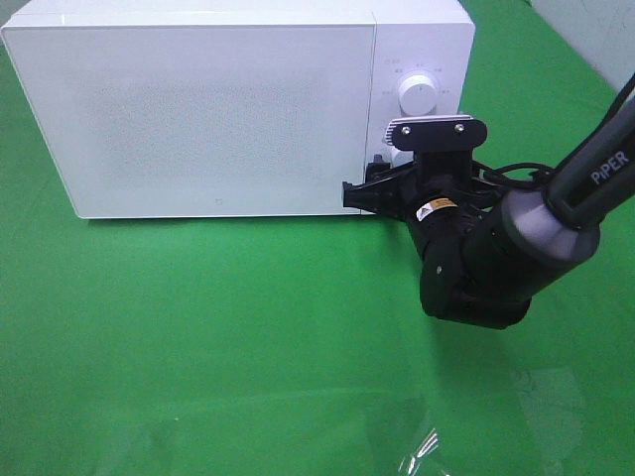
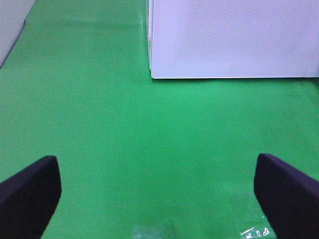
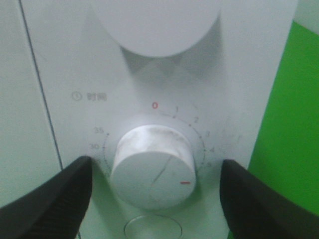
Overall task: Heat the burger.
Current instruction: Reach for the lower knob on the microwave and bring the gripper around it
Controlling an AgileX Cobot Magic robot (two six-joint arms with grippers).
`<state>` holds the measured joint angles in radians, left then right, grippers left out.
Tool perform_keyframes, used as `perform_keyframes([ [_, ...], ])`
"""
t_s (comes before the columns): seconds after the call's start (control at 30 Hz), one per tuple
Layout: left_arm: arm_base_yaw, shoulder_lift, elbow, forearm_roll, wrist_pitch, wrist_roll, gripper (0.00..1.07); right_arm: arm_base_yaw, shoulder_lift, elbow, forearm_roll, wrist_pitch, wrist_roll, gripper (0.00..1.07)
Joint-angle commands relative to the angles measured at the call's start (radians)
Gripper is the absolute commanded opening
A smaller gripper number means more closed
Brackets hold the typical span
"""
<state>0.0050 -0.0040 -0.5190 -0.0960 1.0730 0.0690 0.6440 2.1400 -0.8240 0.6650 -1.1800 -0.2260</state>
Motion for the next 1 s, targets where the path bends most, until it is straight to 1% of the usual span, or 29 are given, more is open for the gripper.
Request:
perform_keyframes([
  [0.03, 0.002, -0.017, 0.001, -0.003, -0.003, -0.005, 0.97, -0.010, -0.016, -0.010, -0.035, -0.042, 0.005, 0.71],
  [0.47, 0.002, -0.017, 0.001, -0.003, -0.003, -0.005, 0.97, -0.010, -0.036, -0.010, -0.035, -0.060, 0.002, 0.70],
  [0.53, 0.002, -0.017, 0.001, -0.003, -0.003, -0.005, 0.97, -0.010, -0.036, -0.010, -0.035, -0.060, 0.002, 0.69],
  [0.57, 0.002, -0.017, 0.001, -0.003, -0.003, -0.005, 0.97, -0.010, -0.036, -0.010, -0.035, -0.061, 0.002, 0.63],
  [0.6, 0.002, -0.017, 0.001, -0.003, -0.003, -0.005, 0.97, -0.010, -0.036, -0.010, -0.035, -0.061, 0.002, 0.63],
  [0.63, 0.002, -0.017, 0.001, -0.003, -0.003, -0.005, 0.97, -0.010, -0.036, -0.010, -0.035, -0.061, 0.002, 0.59],
  [0.67, 0.002, -0.017, 0.001, -0.003, -0.003, -0.005, 0.97, -0.010, -0.036, -0.010, -0.035, -0.061, 0.002, 0.59],
  [0.7, 0.002, -0.017, 0.001, -0.003, -0.003, -0.005, 0.97, -0.010, -0.036, -0.010, -0.040, -0.061, 0.002, 0.49],
  [0.73, 0.002, -0.017, 0.001, -0.003, -0.003, -0.005, 0.97, -0.010, -0.036, -0.010, -0.047, -0.061, 0.002, 0.36],
  [0.77, 0.002, -0.017, 0.001, -0.003, -0.003, -0.005, 0.97, -0.010, -0.036, -0.010, -0.047, -0.061, 0.002, 0.36],
  [0.8, 0.002, -0.017, 0.001, -0.003, -0.003, -0.005, 0.97, -0.010, -0.036, -0.010, -0.065, -0.061, 0.002, 0.21],
  [0.83, 0.002, -0.017, 0.001, -0.003, -0.003, -0.005, 0.97, -0.010, -0.036, -0.010, -0.065, -0.061, 0.002, 0.21],
  [0.87, 0.002, -0.017, 0.001, -0.003, -0.003, -0.005, 0.97, -0.010, -0.036, -0.010, -0.074, -0.061, 0.002, 0.12],
  [0.9, 0.002, -0.017, 0.001, -0.003, -0.003, -0.005, 0.97, -0.010, -0.036, -0.010, -0.092, -0.061, 0.002, 0.01],
  [1.0, 0.002, -0.017, 0.001, -0.003, -0.003, -0.005, 0.97, -0.010, -0.036, -0.010, -0.093, -0.061, 0.003, 0.00],
])
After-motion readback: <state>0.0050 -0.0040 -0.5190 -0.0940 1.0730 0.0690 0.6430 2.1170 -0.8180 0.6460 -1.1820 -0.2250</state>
